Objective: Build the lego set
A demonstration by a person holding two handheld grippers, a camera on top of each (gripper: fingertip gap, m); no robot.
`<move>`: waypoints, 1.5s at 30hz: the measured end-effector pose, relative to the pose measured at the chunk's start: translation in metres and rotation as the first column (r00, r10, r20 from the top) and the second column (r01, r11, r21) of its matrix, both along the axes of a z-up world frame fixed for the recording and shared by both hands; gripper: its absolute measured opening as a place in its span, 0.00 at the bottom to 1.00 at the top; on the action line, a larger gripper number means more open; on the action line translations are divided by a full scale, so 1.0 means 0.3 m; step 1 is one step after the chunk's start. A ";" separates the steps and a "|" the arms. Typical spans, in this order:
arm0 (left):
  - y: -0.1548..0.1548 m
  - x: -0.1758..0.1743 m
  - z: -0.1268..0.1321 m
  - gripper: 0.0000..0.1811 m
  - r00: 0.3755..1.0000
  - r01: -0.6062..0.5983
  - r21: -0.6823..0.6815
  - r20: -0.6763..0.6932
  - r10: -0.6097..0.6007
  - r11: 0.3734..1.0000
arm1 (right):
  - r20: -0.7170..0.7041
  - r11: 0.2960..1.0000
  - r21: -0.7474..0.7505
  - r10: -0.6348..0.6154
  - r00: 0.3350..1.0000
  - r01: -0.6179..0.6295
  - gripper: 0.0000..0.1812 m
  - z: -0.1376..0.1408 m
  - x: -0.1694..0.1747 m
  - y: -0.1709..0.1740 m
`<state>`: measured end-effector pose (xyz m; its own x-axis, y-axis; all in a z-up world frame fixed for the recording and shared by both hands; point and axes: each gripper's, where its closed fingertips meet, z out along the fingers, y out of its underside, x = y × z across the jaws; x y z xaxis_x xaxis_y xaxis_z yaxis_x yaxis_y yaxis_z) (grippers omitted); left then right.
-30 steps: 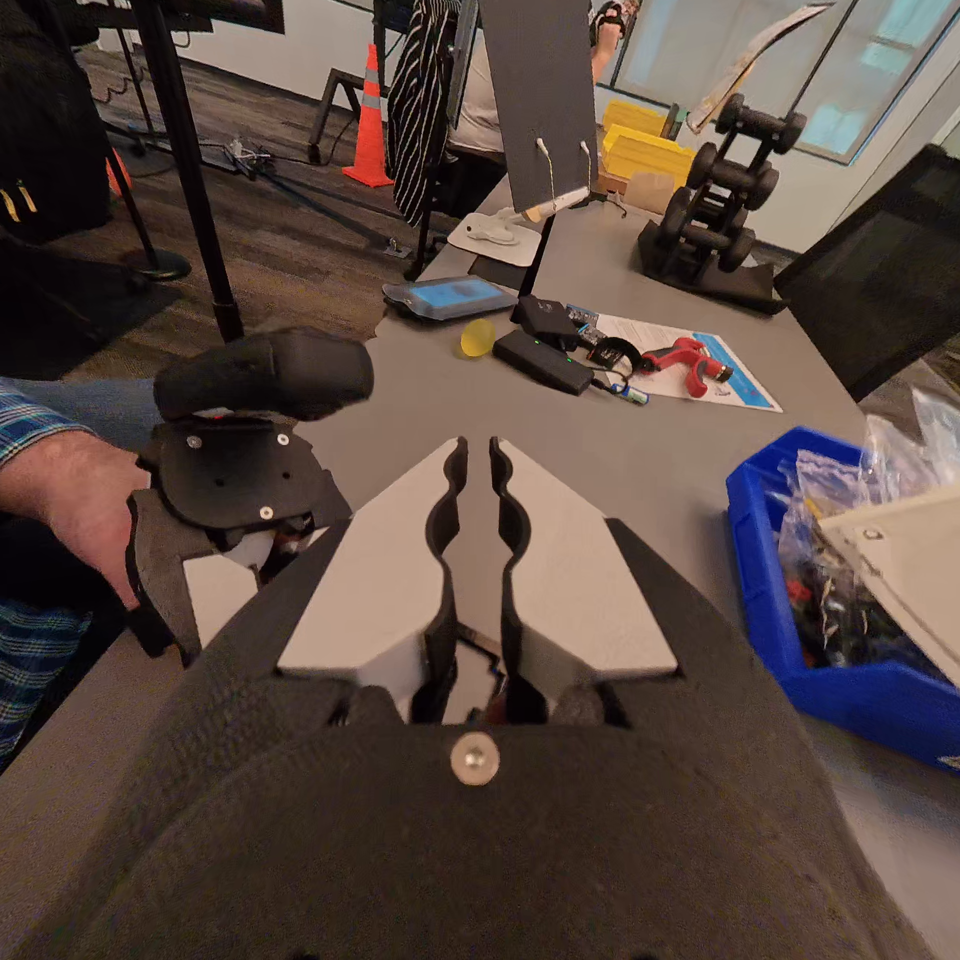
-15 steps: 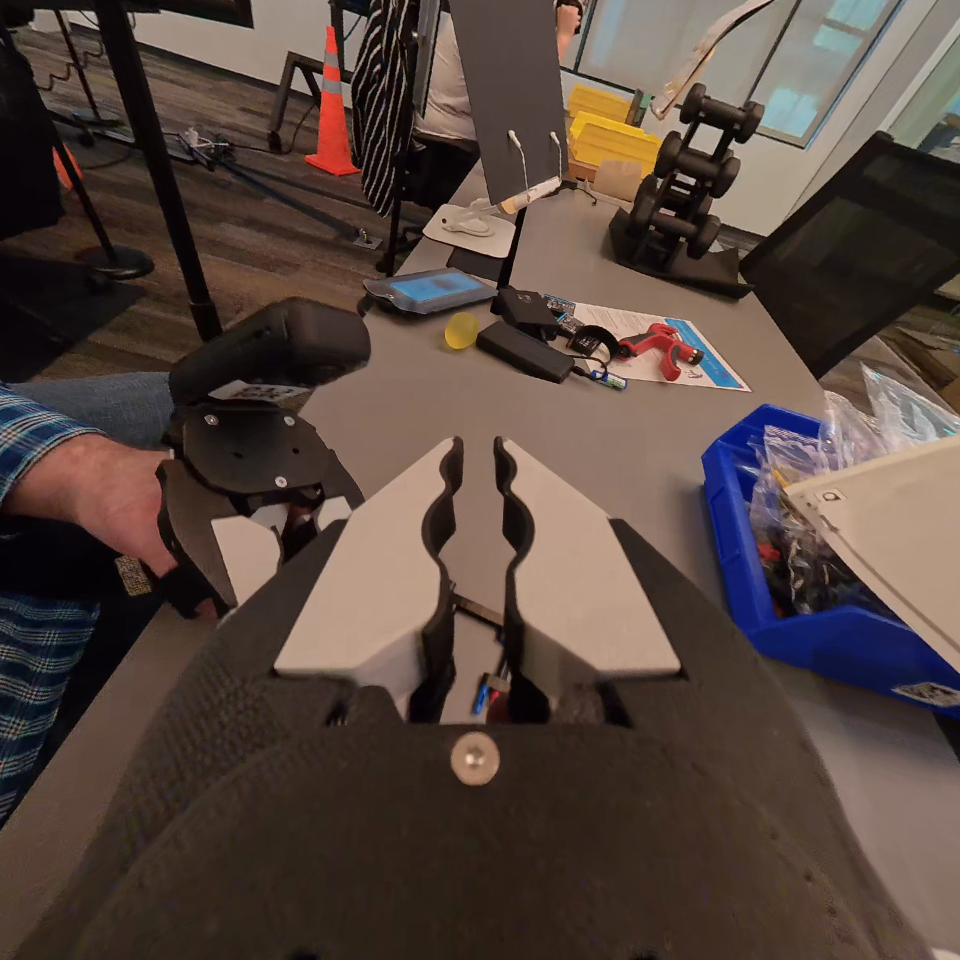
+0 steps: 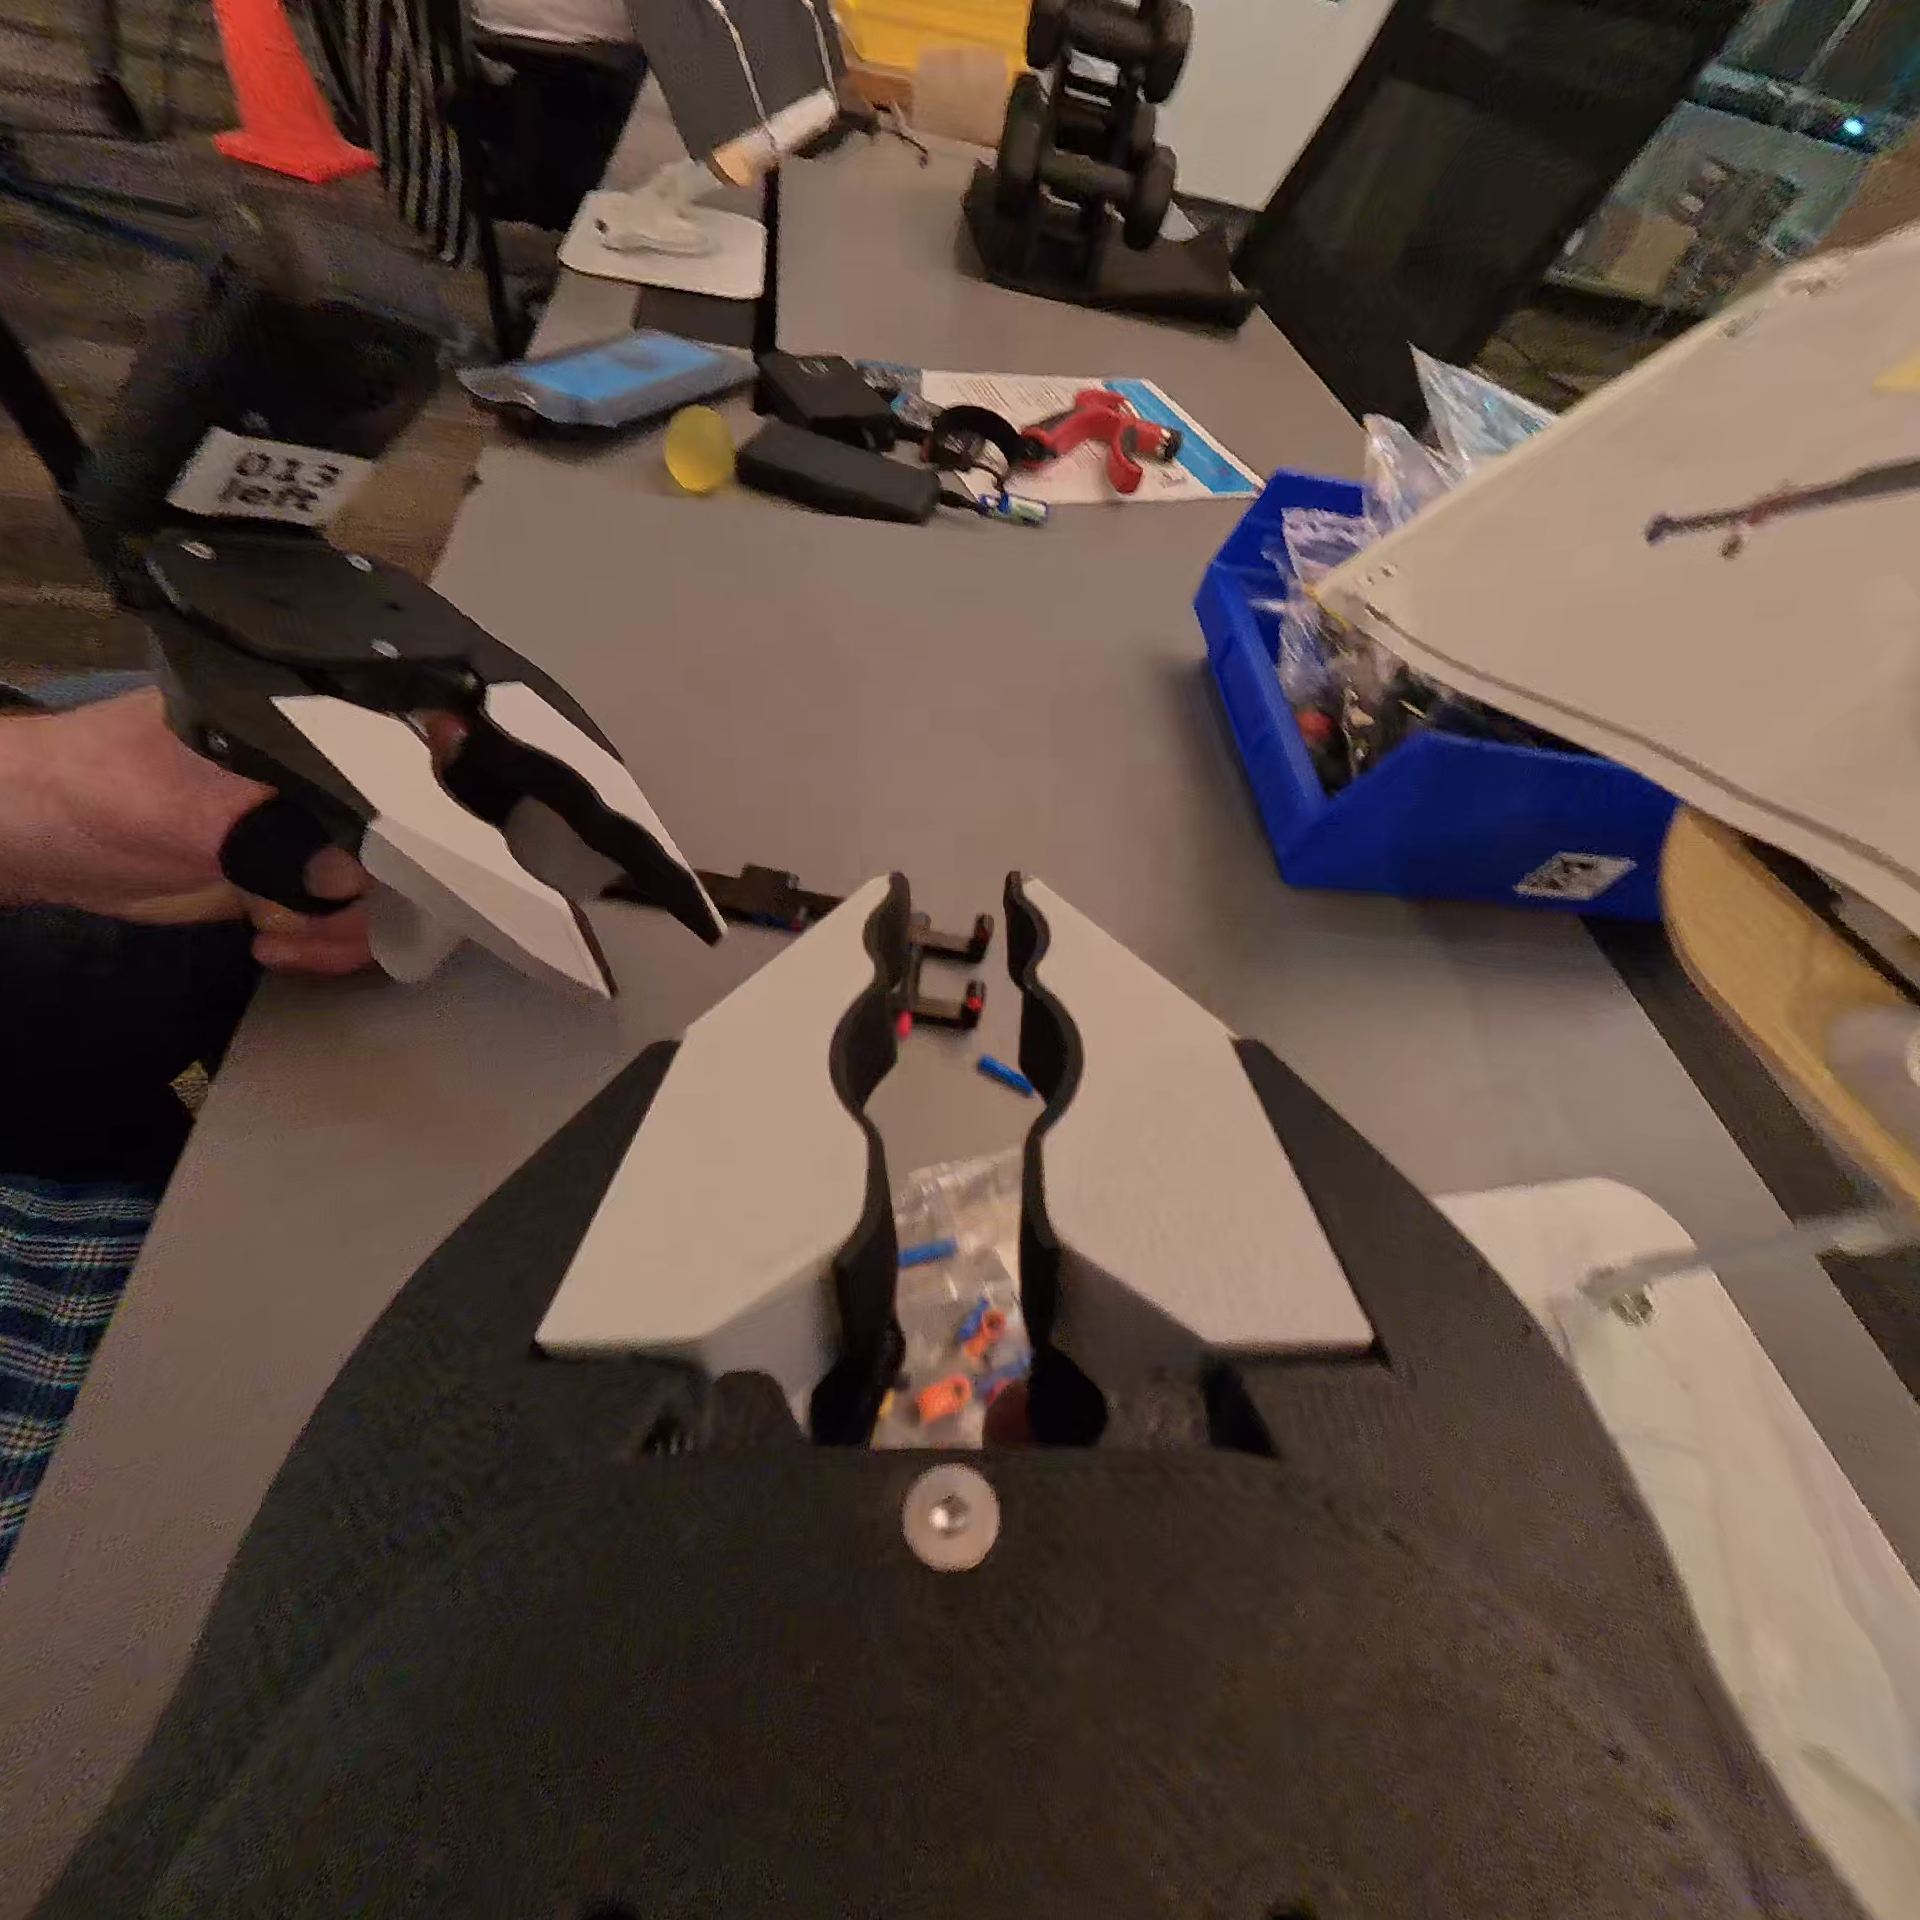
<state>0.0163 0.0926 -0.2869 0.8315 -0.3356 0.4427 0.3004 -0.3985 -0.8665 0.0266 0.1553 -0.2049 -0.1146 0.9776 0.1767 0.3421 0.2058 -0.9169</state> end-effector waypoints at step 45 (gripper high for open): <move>0.013 -0.027 -0.005 0.21 0.998 -0.060 -0.009 0.002 0.060 0.998 | 0.375 0.996 0.066 -0.081 0.923 0.061 0.04 -0.438 0.250 0.005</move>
<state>0.0083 0.0966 -0.2882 0.8488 -0.2815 0.4475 0.3260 -0.3878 -0.8622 0.1016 0.1568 -0.3363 -0.1136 0.9762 0.1846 0.6758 0.2122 -0.7059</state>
